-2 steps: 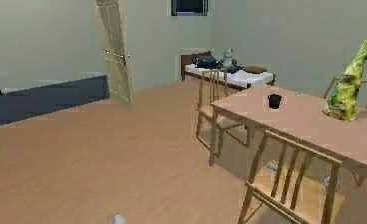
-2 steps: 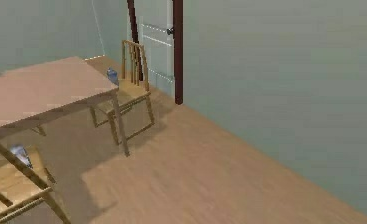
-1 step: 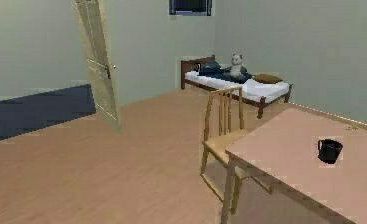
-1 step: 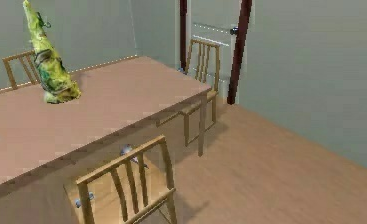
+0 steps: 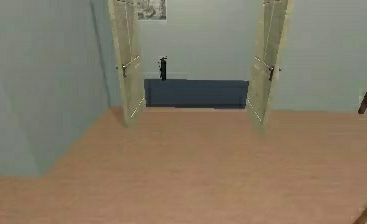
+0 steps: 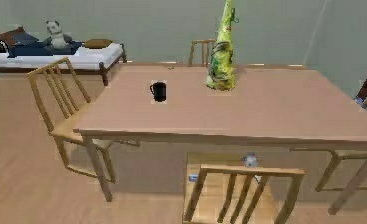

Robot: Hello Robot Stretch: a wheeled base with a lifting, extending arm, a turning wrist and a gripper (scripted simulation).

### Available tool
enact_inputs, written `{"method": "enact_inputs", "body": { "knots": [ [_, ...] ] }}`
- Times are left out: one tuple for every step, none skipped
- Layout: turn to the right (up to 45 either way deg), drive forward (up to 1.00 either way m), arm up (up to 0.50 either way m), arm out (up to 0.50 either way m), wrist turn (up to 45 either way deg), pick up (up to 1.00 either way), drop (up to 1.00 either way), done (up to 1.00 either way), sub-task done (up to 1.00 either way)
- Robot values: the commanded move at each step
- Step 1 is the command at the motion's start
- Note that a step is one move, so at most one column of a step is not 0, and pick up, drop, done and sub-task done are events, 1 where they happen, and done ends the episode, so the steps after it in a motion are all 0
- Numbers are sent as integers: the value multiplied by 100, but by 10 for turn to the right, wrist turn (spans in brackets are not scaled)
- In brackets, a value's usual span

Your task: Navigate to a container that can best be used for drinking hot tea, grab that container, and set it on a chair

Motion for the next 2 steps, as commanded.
{"method": "enact_inputs", "body": {
  "knots": [
    [450,0,0,0,0,0,0,0,0],
    [120,0,0,0,0,0,0,0,0]
  ]
}}
